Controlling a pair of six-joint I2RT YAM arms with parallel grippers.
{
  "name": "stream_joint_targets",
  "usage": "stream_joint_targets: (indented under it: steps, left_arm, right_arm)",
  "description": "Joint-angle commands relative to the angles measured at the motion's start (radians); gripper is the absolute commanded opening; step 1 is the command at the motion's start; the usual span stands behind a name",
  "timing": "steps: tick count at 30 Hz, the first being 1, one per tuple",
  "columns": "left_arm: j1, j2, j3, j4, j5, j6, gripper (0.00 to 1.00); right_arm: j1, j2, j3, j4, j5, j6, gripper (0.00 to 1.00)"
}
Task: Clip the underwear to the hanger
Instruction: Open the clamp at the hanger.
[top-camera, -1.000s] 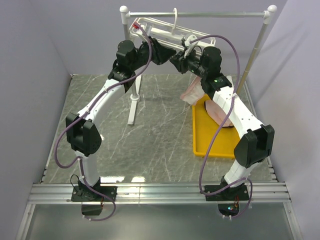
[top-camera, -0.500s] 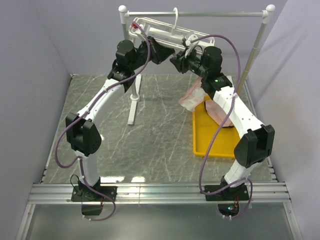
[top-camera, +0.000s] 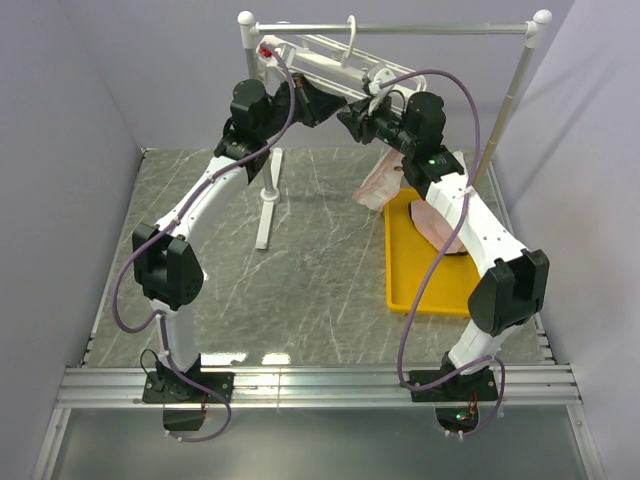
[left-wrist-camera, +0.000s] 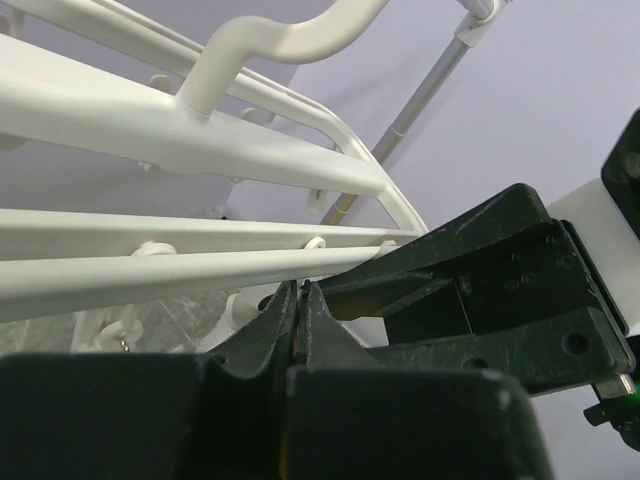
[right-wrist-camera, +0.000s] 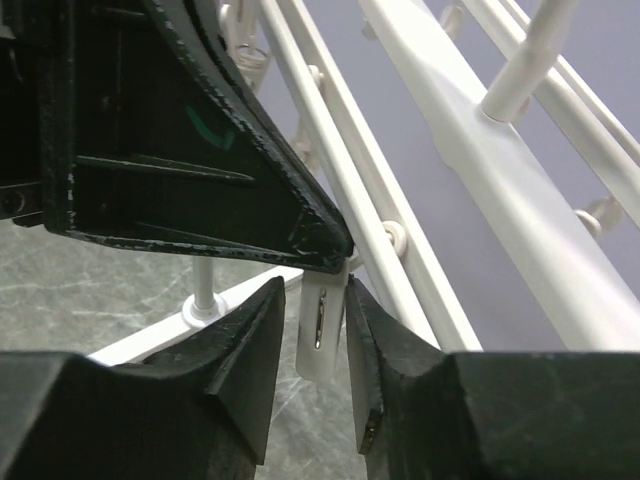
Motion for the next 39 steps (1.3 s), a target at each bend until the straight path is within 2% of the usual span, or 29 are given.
stream_joint_targets:
  steps: [1,4,8,15,18,19,21,22,23,25,26,29,32,36,39]
  left_arm:
    - [0.002,-0.001,0.035,0.016,0.023,-0.031,0.0]
    - [0.002,-0.005,0.033,0.015,0.026,-0.035,0.0]
    - [0.001,-0.014,0.026,0.021,0.026,-0.04,0.0]
    - [0.001,-0.023,0.024,0.019,0.03,-0.051,0.0]
    - [0.002,-0.029,0.017,0.021,0.03,-0.055,0.0]
    - [0.002,-0.031,0.018,0.018,0.032,-0.054,0.0]
    - [0.002,-0.034,0.017,0.013,0.033,-0.049,0.0]
    - [0.002,-0.035,0.017,0.003,0.03,-0.046,0.04]
    - [0.004,-0.037,0.013,-0.005,0.023,-0.04,0.17]
    - [0.004,-0.044,0.009,-0.011,0.0,-0.035,0.3]
    - [0.005,-0.049,0.004,-0.011,-0.011,-0.037,0.42]
    - [0.008,-0.063,-0.02,-0.005,-0.033,-0.04,0.56]
    - [0.014,-0.057,-0.014,-0.023,-0.049,-0.046,0.56]
    - [0.02,-0.028,0.004,-0.039,-0.03,-0.083,0.49]
    - [0.02,-0.037,-0.022,-0.036,-0.039,-0.083,0.51]
  right_arm:
    - [0.011,-0.043,0.02,0.029,-0.022,-0.052,0.4]
    - [0.016,-0.051,0.003,0.037,-0.01,-0.075,0.39]
    - [0.021,-0.038,0.014,0.02,0.009,-0.105,0.3]
    - [0.027,-0.034,0.024,-0.015,0.018,-0.132,0.32]
    - [0.025,-0.035,0.029,-0.029,0.013,-0.14,0.22]
    - [0.025,-0.037,0.029,-0.032,0.012,-0.149,0.12]
    - [0.025,-0.041,0.018,-0.025,0.01,-0.152,0.01]
    - [0.025,-0.046,0.015,-0.008,0.012,-0.154,0.0]
    - [0.024,-0.048,0.014,-0.006,0.007,-0.158,0.0]
    - [0.025,-0.045,0.026,-0.014,0.0,-0.151,0.0]
    - [0.025,-0.043,0.03,-0.017,-0.002,-0.146,0.0]
    - [0.025,-0.045,0.037,-0.02,-0.008,-0.132,0.0]
    - [0.024,-0.048,0.035,-0.015,-0.011,-0.123,0.0]
    - [0.024,-0.051,0.033,-0.006,-0.01,-0.106,0.0]
    - [0.024,-0.055,0.032,0.005,-0.007,-0.1,0.0]
